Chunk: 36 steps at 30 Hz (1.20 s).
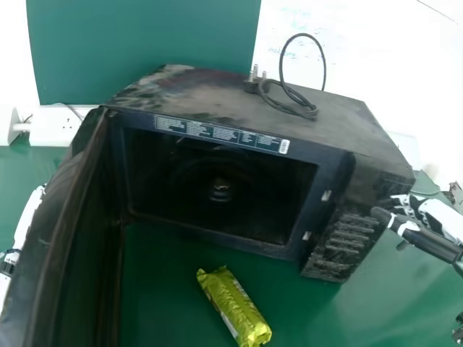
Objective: Put biscuit inside oven
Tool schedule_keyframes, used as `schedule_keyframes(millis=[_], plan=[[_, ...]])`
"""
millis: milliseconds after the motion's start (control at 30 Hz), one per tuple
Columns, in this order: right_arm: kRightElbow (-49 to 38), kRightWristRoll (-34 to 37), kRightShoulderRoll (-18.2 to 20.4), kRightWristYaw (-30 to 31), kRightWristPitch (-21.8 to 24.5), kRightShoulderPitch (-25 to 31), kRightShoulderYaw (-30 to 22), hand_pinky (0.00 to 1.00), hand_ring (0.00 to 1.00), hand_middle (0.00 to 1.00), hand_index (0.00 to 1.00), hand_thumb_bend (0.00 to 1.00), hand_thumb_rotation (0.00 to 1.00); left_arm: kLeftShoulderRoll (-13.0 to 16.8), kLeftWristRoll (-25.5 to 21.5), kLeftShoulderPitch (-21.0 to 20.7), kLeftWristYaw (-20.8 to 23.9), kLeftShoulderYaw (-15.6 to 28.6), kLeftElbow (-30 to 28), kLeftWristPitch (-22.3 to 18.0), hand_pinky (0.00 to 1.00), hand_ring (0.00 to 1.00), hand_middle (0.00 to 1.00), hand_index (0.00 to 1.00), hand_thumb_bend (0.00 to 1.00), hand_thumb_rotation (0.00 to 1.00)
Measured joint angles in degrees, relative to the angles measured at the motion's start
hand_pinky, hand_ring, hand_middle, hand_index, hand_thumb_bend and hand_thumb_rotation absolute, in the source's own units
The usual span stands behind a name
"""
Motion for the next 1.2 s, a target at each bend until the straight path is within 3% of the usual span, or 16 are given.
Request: schedule_keyframes(millis=[100,233,400,467,533,633,667,800,867,933,1067,1133,1200], plan=[[0.1,0.6,1.3,0.4,-5.5,0.3,-1.0,0.52,0.77,0.86,0.89,0.87,0.49,0.0,0.0,0.0,0.2,0.0,0.1,-0.2,0.32,0.39,0.44,0.48,0.52,0.08],[-1.0,1.6,2.1,0.6,-6.8,0.8,-2.3,0.50,0.75,0.83,0.89,0.93,0.52,0.0,0.0,0.0,0.4,0.0,-0.2,-0.2,0.32,0.38,0.44,0.48,0.52,0.08],[-1.6,4.9,6.0,0.5,-11.3,1.0,-3.6,0.44,0.68,0.78,0.88,0.89,0.53,0.0,0.6,0.0,1.1,-0.1,-0.8,0.0,0.32,0.38,0.44,0.48,0.52,0.07],[-1.8,5.3,6.1,0.5,-12.5,1.2,-4.3,0.44,0.67,0.76,0.88,0.90,0.52,0.0,0.7,0.0,1.1,-0.2,-0.8,0.0,0.32,0.38,0.44,0.48,0.52,0.07],[-2.2,5.0,5.6,0.5,-12.7,1.9,-4.7,0.46,0.66,0.76,0.86,0.99,0.58,0.0,1.0,0.0,1.1,-0.2,-0.8,0.0,0.32,0.38,0.44,0.48,0.52,0.08],[-2.6,6.3,4.5,0.7,-12.2,2.0,-4.7,0.48,0.68,0.77,0.85,1.00,0.50,0.0,1.0,0.0,1.0,-0.2,-0.8,0.1,0.32,0.38,0.44,0.48,0.52,0.08],[-2.6,7.5,4.7,0.7,-12.9,1.7,-4.5,0.47,0.67,0.75,0.84,1.00,0.54,0.0,1.0,0.0,1.0,-0.2,-0.8,0.1,0.31,0.38,0.44,0.48,0.52,0.08],[-2.6,9.3,7.9,-1.4,-18.9,1.2,-1.9,0.47,0.65,0.73,0.82,1.00,0.63,0.0,1.1,0.0,1.2,-0.2,-0.8,0.2,0.32,0.37,0.44,0.48,0.52,0.08],[-2.7,9.5,8.1,-2.2,-19.6,1.2,-0.3,0.47,0.66,0.73,0.82,1.00,0.67,0.0,1.1,0.0,1.4,-0.2,-0.8,0.3,0.32,0.38,0.44,0.48,0.52,0.07],[-3.1,9.6,6.1,-2.9,-17.6,1.1,1.8,0.28,0.45,0.55,0.82,1.00,0.72,0.0,1.1,0.0,1.5,-0.2,-0.9,0.4,0.32,0.39,0.44,0.48,0.52,0.07],[-4.3,8.7,4.2,-5.1,-18.5,0.7,6.1,0.22,0.36,0.47,0.77,1.00,0.65,0.0,1.1,0.0,1.5,-0.2,-1.2,0.9,0.32,0.39,0.44,0.48,0.52,0.07],[-4.7,6.7,4.3,-6.3,-21.0,0.8,7.8,0.23,0.37,0.46,0.76,1.00,0.66,0.0,1.1,0.1,1.5,-0.2,-1.3,1.0,0.32,0.38,0.44,0.48,0.52,0.08],[-5.0,4.3,4.3,-6.9,-24.2,1.1,9.5,0.31,0.46,0.54,0.74,1.00,0.67,0.0,1.1,0.1,1.5,-0.2,-1.4,1.0,0.32,0.38,0.44,0.48,0.52,0.07]])
